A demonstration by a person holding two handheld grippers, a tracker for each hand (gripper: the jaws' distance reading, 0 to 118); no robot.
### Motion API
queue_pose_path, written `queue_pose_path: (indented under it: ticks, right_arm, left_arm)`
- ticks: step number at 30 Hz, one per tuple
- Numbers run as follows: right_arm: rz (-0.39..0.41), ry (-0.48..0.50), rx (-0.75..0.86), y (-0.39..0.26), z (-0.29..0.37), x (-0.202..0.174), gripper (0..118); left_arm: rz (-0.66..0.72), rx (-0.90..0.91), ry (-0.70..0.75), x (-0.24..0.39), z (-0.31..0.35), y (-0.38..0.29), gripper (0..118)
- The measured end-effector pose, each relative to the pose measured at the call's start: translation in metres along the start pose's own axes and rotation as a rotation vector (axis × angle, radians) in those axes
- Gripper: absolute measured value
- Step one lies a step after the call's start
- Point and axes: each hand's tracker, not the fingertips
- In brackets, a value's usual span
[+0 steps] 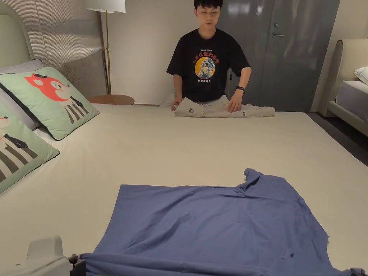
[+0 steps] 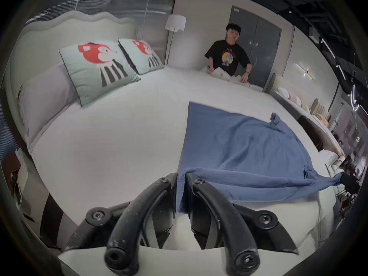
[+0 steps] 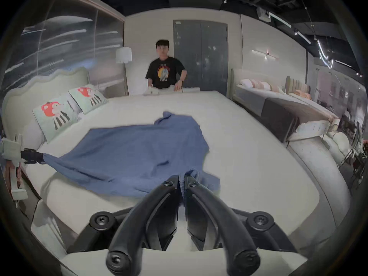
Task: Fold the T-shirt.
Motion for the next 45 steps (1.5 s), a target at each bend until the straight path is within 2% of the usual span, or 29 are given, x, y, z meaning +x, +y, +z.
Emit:
queue_pose_path:
  ticks: [4, 8, 13, 19, 20, 21, 22, 23, 24, 30, 31, 33, 34, 35, 36, 38, 45]
  right_arm:
    - [0.025, -0.031, -0.129, -0.030, -0.011, 0.005, 6]
    - [-0.005, -0.048, -0.228, -0.050, -0.027, 0.012, 6]
    - [-0.025, -0.064, -0.274, -0.063, -0.042, 0.015, 6]
    - [-0.034, -0.076, -0.251, -0.061, -0.036, 0.014, 6]
    - [-0.060, -0.075, -0.235, -0.059, -0.034, 0.015, 9]
    - [-0.082, -0.075, -0.220, -0.057, -0.031, 0.016, 22]
    - [-0.094, -0.086, -0.198, -0.055, -0.028, 0.016, 45]
    - [-0.100, -0.089, -0.167, -0.053, -0.026, 0.017, 77]
    - [-0.109, -0.092, -0.119, -0.049, -0.020, 0.017, 87]
    - [-0.131, -0.123, 0.145, -0.017, 0.010, 0.006, 86]
    - [-0.126, -0.118, 0.197, -0.013, 0.013, 0.003, 81]
    - [-0.118, -0.116, 0.260, -0.006, 0.019, -0.004, 52]
    - [-0.114, -0.113, 0.278, -0.004, 0.021, -0.006, 33]
    - [-0.100, -0.123, 0.282, -0.002, 0.020, -0.011, 9]
    - [-0.088, -0.137, 0.292, -0.001, 0.020, -0.015, 1]
    - [-0.072, -0.141, 0.304, -0.002, 0.021, -0.019, 1]
    - [-0.083, -0.121, 0.245, -0.010, 0.008, -0.020, 1]
  left_arm:
    - [-0.024, -0.067, 0.013, -0.009, -0.015, -0.017, 6]
    - [-0.078, -0.127, 0.045, -0.014, -0.033, -0.029, 6]
    - [-0.120, -0.161, 0.060, -0.014, -0.043, -0.040, 6]
    - [-0.156, -0.138, 0.077, -0.005, -0.036, -0.044, 7]
    - [-0.151, -0.125, 0.081, -0.004, -0.033, -0.044, 21]
    - [-0.144, -0.099, 0.093, -0.004, -0.029, -0.044, 40]
    - [-0.131, -0.074, 0.085, -0.005, -0.024, -0.043, 65]
    - [-0.110, -0.038, 0.071, -0.005, -0.018, -0.041, 94]
    - [-0.093, -0.003, 0.053, -0.006, -0.011, -0.039, 110]
    - [-0.069, 0.183, 0.071, -0.004, 0.029, -0.016, 107]
    - [-0.059, 0.207, 0.063, -0.002, 0.033, -0.013, 101]
    - [-0.034, 0.260, 0.048, 0.001, 0.041, -0.009, 54]
    - [-0.030, 0.266, 0.050, 0.001, 0.044, -0.008, 27]
    - [-0.026, 0.266, 0.053, 0.002, 0.045, -0.007, 6]
    - [-0.030, 0.272, 0.049, 0.013, 0.052, -0.006, 4]
    - [-0.032, 0.275, 0.045, 0.016, 0.053, -0.006, 0]
    - [-0.024, 0.153, 0.053, 0.005, 0.024, -0.020, 0]
